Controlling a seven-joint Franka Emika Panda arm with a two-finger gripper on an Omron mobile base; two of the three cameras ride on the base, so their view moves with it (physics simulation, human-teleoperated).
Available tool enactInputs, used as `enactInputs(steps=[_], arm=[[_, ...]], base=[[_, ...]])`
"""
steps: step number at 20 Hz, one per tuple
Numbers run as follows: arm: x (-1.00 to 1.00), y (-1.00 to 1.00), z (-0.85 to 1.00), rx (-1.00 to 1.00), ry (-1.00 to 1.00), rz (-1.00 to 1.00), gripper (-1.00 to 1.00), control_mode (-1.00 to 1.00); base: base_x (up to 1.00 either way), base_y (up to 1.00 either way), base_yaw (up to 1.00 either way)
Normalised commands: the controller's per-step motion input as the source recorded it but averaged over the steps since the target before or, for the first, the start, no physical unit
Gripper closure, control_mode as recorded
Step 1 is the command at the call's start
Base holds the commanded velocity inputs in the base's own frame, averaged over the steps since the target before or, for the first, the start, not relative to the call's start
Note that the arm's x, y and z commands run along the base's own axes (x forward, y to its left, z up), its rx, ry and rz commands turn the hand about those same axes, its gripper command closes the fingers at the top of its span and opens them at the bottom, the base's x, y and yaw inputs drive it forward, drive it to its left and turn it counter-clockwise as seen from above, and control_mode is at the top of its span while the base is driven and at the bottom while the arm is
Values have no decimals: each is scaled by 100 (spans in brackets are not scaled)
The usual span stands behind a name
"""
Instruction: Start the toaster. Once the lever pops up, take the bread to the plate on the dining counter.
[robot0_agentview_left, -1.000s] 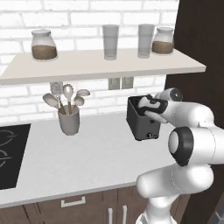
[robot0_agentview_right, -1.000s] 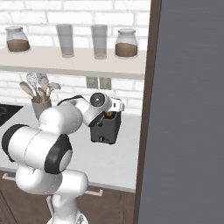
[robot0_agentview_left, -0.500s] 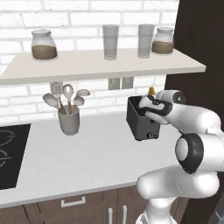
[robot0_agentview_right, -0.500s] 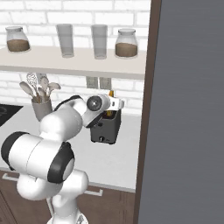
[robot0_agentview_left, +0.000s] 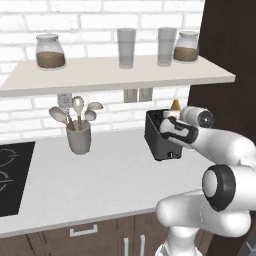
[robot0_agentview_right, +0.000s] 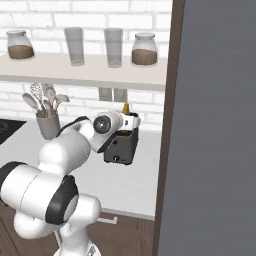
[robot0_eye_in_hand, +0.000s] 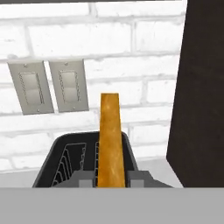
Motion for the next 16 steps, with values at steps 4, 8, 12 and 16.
enactInputs(steps=[4, 8, 12, 16], arm=[[-26, 4, 70, 0, 0, -1, 100, -100], [-49, 0, 60, 4, 2, -1, 100, -100], [-57, 0, 71, 11, 13, 0, 100, -100], [-88, 0, 48, 9, 14, 0, 100, -100]], base=[[0, 0, 0], [0, 0, 0], [0, 0, 0], [0, 0, 0]])
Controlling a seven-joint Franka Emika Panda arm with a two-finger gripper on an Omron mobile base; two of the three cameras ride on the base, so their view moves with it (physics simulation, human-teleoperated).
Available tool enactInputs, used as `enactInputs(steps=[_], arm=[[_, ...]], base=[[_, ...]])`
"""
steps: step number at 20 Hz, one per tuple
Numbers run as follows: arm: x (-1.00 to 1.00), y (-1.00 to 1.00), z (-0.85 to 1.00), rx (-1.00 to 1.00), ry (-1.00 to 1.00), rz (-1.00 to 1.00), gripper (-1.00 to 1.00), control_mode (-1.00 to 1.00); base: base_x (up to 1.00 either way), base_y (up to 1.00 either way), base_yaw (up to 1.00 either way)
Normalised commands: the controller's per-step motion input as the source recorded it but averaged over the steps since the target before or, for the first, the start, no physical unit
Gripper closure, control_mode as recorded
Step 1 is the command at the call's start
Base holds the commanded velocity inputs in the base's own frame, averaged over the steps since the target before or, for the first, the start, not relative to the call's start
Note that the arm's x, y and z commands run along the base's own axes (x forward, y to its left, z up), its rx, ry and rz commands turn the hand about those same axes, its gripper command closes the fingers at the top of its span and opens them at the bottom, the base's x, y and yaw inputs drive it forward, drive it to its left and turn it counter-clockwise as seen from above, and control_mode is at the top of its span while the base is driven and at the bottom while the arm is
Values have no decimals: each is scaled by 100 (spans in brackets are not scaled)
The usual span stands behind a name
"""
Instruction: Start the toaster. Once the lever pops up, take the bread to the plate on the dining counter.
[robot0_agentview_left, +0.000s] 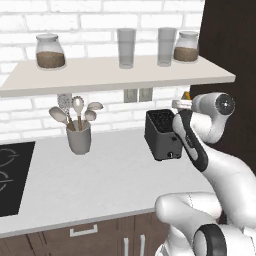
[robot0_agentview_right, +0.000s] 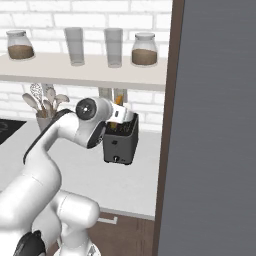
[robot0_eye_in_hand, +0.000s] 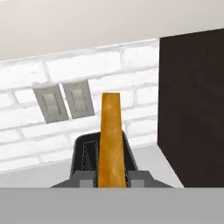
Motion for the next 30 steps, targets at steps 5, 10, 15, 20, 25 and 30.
enactInputs(steps=[5, 10, 15, 20, 25, 30], arm=[[-100, 0, 22, 7, 1, 0, 100, -100], [-100, 7, 29, 6, 6, 0, 100, -100], [-97, 31, 31, 2, 16, 9, 100, -100], [-83, 73, 19, 0, 18, 9, 100, -100], [-81, 86, 0, 0, 11, 1, 100, -100], [-77, 61, 0, 0, 8, 0, 100, -100]], base=[[0, 0, 0], [0, 0, 0], [0, 0, 0], [0, 0, 0], [0, 0, 0], [0, 0, 0]])
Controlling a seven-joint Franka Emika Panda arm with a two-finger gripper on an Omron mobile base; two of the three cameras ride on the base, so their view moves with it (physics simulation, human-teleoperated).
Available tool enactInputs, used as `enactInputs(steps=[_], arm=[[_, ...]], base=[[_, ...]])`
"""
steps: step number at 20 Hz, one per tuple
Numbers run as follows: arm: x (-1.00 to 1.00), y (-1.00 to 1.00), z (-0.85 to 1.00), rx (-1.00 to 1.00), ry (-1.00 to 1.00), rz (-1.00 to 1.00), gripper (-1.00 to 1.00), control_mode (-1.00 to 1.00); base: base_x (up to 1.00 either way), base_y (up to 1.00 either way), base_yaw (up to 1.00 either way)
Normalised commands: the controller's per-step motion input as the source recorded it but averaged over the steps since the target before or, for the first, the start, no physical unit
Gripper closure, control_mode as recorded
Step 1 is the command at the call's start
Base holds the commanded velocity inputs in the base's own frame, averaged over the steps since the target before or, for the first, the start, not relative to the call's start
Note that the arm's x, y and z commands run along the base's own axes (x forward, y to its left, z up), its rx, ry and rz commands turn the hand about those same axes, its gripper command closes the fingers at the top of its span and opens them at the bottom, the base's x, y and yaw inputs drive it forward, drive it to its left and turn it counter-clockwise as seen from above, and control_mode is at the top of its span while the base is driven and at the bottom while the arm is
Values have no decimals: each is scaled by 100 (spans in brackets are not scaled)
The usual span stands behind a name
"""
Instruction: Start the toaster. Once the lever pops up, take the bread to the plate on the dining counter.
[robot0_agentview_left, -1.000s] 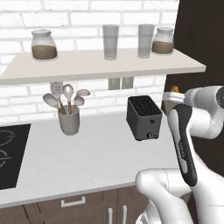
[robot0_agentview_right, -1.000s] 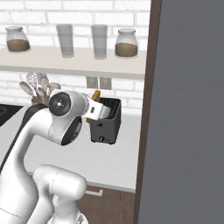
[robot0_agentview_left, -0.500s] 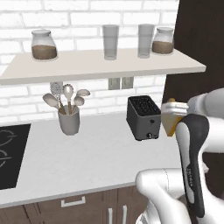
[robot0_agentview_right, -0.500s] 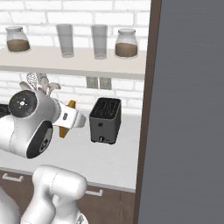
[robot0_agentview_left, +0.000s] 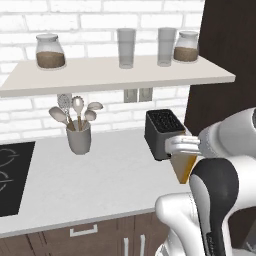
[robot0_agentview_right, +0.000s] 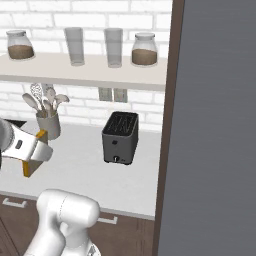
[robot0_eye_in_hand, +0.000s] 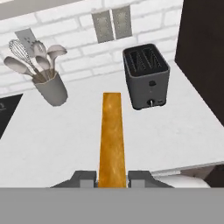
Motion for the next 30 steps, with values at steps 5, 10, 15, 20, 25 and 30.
enactInputs(steps=[5, 10, 15, 20, 25, 30], arm=[[-63, 42, 0, 0, 3, 5, 100, -100], [-10, 0, -3, 0, 1, 4, 100, -100], [0, 0, 0, 0, 0, 0, 100, -100], [0, 0, 0, 0, 0, 0, 100, -100], [0, 0, 0, 0, 0, 0, 100, 100], [0, 0, 0, 0, 0, 0, 100, 100]], base=[[0, 0, 0], [0, 0, 0], [0, 0, 0], [0, 0, 0], [-29, 0, 2], [-43, -3, 41]])
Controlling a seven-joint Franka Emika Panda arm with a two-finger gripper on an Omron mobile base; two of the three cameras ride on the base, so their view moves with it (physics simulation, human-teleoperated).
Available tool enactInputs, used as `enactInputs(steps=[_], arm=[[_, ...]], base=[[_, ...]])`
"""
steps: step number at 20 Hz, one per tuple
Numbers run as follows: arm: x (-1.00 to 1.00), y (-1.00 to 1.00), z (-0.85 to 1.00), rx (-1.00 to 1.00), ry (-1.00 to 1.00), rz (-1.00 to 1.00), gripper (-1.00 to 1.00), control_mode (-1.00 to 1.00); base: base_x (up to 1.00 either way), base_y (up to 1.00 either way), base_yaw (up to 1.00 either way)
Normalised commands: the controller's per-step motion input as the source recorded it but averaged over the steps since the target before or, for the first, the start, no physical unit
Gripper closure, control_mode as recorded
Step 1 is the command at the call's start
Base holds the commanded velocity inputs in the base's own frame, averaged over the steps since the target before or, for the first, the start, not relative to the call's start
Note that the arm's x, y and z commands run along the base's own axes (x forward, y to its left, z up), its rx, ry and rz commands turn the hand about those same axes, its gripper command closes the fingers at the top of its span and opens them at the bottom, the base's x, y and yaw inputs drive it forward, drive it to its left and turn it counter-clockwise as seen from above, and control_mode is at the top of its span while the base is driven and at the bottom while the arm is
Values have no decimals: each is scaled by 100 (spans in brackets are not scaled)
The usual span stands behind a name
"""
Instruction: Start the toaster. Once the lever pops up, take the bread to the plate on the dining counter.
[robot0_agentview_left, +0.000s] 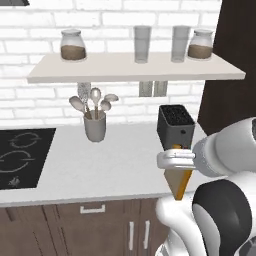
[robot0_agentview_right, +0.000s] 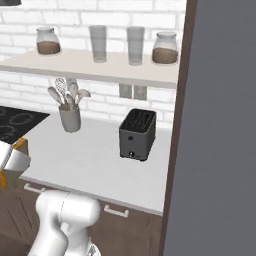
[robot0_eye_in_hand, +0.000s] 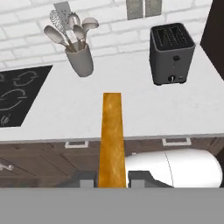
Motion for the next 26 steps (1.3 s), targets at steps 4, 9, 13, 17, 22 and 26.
enactInputs(steps=[4, 9, 13, 17, 22, 26], arm=[[0, 0, 0, 0, 0, 0, 100, 100], [0, 0, 0, 0, 0, 0, 100, 100], [0, 0, 0, 0, 0, 0, 100, 100], [0, 0, 0, 0, 0, 0, 100, 100], [0, 0, 0, 0, 0, 0, 100, 100], [0, 0, 0, 0, 0, 0, 100, 100]], base=[[-27, 4, 69], [-13, 9, 89], [-9, 0, 100], [-5, 0, 100], [0, 0, 99], [6, 0, 97]])
